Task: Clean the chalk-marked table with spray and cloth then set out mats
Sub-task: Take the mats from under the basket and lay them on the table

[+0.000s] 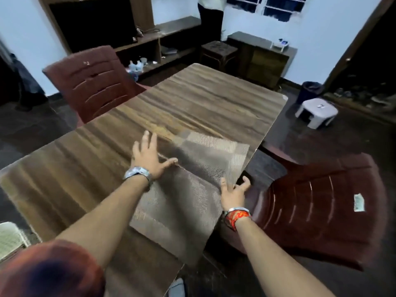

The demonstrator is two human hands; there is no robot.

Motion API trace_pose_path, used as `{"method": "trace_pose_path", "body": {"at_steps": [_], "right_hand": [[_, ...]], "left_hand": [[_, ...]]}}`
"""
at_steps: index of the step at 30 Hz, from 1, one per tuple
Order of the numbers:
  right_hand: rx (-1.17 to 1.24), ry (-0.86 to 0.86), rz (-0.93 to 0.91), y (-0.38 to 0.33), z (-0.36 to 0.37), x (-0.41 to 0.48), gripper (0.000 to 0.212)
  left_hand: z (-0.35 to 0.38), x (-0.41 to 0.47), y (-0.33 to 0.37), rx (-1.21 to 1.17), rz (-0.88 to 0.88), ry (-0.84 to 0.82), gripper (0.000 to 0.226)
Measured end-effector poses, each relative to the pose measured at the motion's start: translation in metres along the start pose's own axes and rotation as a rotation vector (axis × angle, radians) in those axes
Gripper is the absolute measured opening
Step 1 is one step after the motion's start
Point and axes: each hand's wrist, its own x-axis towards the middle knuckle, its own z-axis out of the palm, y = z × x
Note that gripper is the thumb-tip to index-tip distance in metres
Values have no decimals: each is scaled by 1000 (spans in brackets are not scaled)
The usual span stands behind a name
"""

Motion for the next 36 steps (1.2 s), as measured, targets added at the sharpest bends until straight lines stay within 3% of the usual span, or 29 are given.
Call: {"method": "trace_pose_path", "body": {"at_steps": [2,6,9,12,22,36], "right_hand": [[-305,-44,-10,14,4,7,87],[-875,-413,-408,39,16,1,77],[-1039,-584,-455,64,18,14,75],[-1029,-585,-437,64,12,37,87],[-1020,-613,-427,45,-1,132,80],[-998,-609,-305,33,1,175,80]], "left_hand": [[43,-5,9,61,-31,-227,123],[113,-33,31,174,-62,-561,90],[131,-30,48,203,-120,-585,80],[135,-8,62,263,-91,-575,75],[146,65,122,342,-64,-594,90],[161,117,138,484,19,-581,97]]}}
